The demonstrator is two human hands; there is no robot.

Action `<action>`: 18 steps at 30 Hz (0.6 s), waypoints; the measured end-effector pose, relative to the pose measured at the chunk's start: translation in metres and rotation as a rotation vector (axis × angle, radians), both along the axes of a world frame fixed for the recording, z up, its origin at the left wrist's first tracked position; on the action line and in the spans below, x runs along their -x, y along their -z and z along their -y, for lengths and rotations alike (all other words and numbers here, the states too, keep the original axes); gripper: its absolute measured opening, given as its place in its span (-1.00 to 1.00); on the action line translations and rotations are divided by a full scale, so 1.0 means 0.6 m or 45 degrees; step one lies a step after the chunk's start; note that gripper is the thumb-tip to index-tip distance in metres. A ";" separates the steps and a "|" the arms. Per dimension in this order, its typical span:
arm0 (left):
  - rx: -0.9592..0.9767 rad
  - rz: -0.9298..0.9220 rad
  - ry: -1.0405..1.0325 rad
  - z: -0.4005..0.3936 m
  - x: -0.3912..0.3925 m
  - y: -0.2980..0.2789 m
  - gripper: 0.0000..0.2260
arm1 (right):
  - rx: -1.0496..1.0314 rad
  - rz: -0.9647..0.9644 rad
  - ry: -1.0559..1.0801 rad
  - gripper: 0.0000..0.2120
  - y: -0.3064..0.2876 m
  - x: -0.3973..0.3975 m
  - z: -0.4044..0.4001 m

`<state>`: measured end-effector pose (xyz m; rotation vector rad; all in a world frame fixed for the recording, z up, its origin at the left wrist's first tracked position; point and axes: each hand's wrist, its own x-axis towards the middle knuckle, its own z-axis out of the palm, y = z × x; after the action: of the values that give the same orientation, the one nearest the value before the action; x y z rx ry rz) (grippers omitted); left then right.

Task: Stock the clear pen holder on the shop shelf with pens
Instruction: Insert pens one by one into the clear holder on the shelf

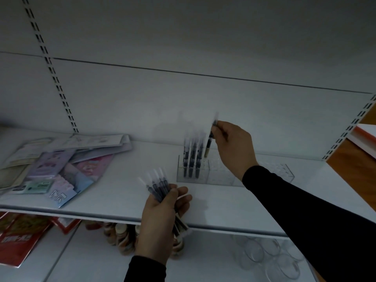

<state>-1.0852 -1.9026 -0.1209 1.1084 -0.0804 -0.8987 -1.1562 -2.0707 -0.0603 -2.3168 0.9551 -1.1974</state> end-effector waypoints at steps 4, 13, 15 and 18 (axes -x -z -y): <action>0.005 0.006 -0.004 0.000 0.000 0.000 -0.90 | -0.005 -0.037 0.006 -0.75 0.007 0.001 0.004; 0.005 -0.001 0.000 0.000 0.001 -0.002 -0.90 | -0.075 -0.093 -0.044 -0.76 0.035 -0.002 0.003; 0.005 0.000 0.005 0.001 0.001 -0.001 -0.90 | -0.090 -0.082 -0.038 -0.77 0.037 -0.002 0.002; 0.001 0.007 0.013 0.001 0.002 0.001 -0.90 | -0.114 -0.075 -0.037 -0.76 0.038 -0.001 0.001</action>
<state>-1.0865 -1.9033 -0.1214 1.1106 -0.0910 -0.9051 -1.1559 -2.0711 -0.0832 -2.2988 0.9719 -1.0582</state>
